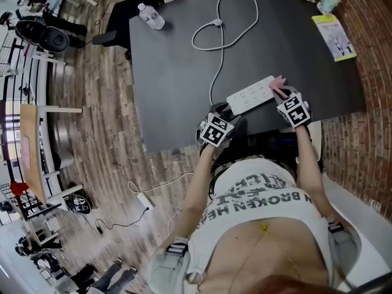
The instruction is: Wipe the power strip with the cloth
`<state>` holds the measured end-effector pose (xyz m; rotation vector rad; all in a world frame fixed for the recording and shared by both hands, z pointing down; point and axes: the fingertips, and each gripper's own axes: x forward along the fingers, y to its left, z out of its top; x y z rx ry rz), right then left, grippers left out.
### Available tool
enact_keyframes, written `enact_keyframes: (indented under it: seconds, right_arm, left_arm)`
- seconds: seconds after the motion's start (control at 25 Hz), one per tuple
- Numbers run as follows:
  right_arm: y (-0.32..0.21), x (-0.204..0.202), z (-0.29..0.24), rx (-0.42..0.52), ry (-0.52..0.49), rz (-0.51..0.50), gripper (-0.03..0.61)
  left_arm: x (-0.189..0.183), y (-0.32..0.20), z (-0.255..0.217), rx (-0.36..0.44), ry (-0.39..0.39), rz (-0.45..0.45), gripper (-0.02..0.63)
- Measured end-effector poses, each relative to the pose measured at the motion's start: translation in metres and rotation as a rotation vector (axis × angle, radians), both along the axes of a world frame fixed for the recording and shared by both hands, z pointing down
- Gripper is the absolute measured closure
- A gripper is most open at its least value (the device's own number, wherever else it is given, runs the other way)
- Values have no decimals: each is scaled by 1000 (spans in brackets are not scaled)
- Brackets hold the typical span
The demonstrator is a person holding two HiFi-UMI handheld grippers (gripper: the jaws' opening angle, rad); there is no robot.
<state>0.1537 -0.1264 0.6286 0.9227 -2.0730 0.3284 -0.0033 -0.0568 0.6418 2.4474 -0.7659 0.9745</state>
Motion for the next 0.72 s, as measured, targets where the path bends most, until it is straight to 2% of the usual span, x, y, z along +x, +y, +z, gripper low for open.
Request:
enact_keyframes:
  seconds: [0.08, 0.2, 0.32, 0.36, 0.72]
  right_arm:
    - [6, -20, -13, 19, -80, -78, 561]
    - [15, -45, -27, 46, -136, -190, 561]
    - [24, -63, -42, 72, -200, -254, 561]
    - [26, -67, -47, 84, -225, -265, 561]
    - [32, -89, -121, 263, -341, -310, 561]
  left_arm:
    - [3, -6, -26, 51, 65, -26, 371]
    - [12, -13, -55, 121, 154, -46, 414]
    - [20, -17, -76, 182, 220, -63, 574]
    - [23, -19, -84, 196, 240, -71, 589]
    - [33, -22, -141, 300, 356, -128, 606]
